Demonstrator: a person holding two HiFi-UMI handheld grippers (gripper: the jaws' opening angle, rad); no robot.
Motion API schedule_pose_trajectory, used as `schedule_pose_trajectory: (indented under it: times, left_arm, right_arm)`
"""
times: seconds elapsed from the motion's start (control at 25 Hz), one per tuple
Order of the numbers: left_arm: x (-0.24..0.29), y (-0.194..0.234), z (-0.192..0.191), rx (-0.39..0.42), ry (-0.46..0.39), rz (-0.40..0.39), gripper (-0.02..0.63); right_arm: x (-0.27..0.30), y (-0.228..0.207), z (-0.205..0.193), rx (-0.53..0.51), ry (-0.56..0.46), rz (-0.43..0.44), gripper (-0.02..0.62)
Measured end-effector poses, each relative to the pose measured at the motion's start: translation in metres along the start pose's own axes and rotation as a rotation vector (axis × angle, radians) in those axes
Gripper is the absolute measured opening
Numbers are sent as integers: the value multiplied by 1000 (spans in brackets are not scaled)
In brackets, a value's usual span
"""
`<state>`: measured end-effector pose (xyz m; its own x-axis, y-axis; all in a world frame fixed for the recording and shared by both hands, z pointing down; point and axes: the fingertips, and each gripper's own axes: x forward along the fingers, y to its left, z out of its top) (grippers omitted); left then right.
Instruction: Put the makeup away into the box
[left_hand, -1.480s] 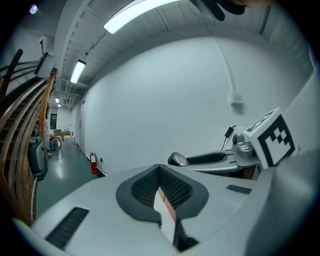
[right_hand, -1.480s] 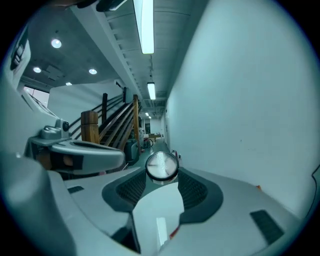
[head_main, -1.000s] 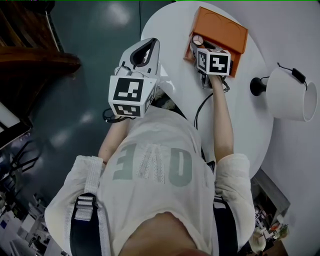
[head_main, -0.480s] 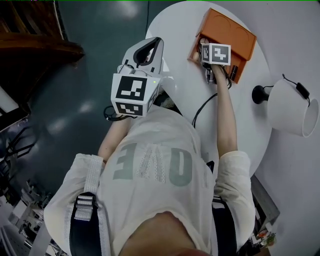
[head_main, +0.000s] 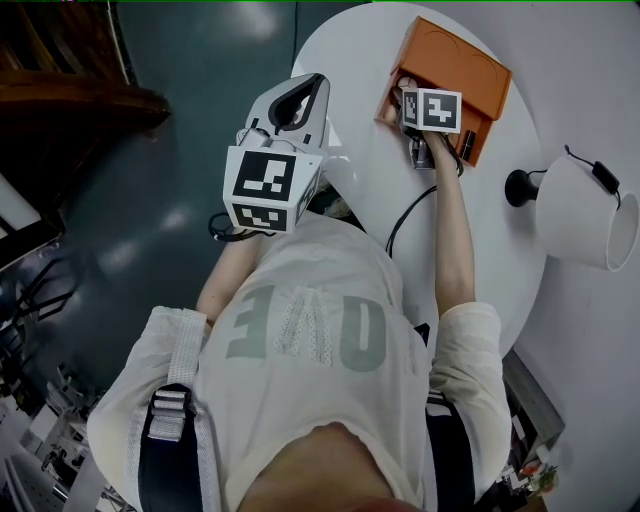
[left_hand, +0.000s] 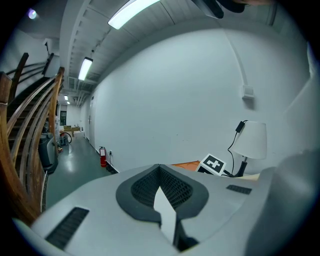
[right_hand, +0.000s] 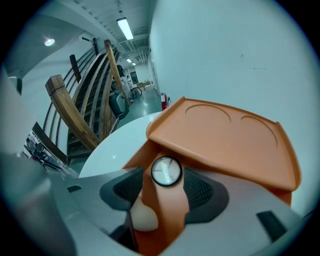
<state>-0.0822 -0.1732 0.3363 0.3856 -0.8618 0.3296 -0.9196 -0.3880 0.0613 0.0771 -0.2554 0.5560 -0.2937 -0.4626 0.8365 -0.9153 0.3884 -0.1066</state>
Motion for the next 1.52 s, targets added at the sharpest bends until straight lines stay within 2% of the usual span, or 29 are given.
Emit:
schedule_pose_trajectory:
  times: [0.12,0.2,0.32,0.36,0.44,0.48,0.56,0.68,0.8,0.96,1.52]
  left_arm:
    - [0,-2,2,-1,-3,-9,8]
    - [1,-3,3,1,-8,-18,8]
    - [3,-7,9,6,-23,-35,8]
    - [3,-9,11,8,-27,-41,8]
    - [5,-15,14,18,-33,-58,8]
    - [6,-19,15,23,-36,-69,8]
    - [7,-26,18,33,-46,-95,8]
    - [5,-35,25,46,-74,-128,8]
    - [0,-47,37,72,-111,-157,8]
    - [-6,-57,52,92,-156,-181,8]
    - [-16,-67,68,114,-207,-191,8]
  right_arm:
    - [-20,8,13,-5,-58,19,244]
    - [-42,17,28,7,-135,58,244]
    - [-95,33,63,40,-353,127,239]
    - [-119,35,74,46,-452,128,205]
    - [-172,32,90,43,-654,65,46]
    - [-198,29,93,36,-738,15,5]
    - [-243,26,91,29,-859,-71,5]
    - [-292,26,81,48,-970,-166,5]
    - [-321,30,66,42,-1027,-250,5]
    - [-332,40,55,5,-1026,-322,5]
    - [-334,43,45,33,-1007,-340,5]
